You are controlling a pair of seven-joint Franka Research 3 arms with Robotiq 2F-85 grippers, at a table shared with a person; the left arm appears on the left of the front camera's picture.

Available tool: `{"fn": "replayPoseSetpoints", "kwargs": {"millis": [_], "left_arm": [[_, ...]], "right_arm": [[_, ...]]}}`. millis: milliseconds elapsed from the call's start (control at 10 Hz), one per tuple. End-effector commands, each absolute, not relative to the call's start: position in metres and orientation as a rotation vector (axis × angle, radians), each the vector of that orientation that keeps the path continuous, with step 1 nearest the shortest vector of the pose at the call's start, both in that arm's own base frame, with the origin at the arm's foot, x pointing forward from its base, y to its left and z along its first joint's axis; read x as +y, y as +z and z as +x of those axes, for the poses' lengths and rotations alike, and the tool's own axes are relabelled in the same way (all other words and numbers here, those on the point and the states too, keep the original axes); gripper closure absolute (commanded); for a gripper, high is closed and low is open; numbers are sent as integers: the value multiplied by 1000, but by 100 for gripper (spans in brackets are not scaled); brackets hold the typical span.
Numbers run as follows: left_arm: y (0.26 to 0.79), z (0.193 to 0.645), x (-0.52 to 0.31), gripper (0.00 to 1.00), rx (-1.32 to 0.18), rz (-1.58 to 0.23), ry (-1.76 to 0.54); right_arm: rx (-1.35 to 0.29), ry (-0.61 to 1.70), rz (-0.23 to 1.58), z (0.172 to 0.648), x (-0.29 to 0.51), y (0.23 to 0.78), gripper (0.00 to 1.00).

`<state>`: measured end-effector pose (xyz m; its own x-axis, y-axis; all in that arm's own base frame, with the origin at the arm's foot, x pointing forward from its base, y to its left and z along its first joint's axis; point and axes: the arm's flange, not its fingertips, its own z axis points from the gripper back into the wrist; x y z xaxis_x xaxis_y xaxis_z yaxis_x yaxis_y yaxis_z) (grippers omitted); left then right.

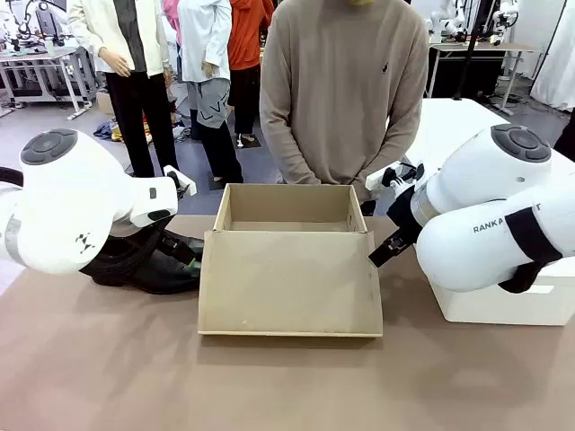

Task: Pack the shoes into the box.
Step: Place one shoe of the Shoes into the Shoes Box.

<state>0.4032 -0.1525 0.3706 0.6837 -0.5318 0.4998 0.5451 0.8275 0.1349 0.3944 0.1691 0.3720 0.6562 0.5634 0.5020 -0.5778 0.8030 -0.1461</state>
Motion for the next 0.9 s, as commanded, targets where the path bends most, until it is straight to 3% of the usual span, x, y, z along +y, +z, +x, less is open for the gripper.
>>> {"fn": "replayPoseSetpoints", "kwargs": {"millis": [0,800], "left_arm": [[371,403,-153,0,-552,-25,-604],[371,403,-153,0,-552,-25,-604]], "right_arm": [[-560,647,27,394,169,372,0],[-560,647,27,394,169,372,0]]}}
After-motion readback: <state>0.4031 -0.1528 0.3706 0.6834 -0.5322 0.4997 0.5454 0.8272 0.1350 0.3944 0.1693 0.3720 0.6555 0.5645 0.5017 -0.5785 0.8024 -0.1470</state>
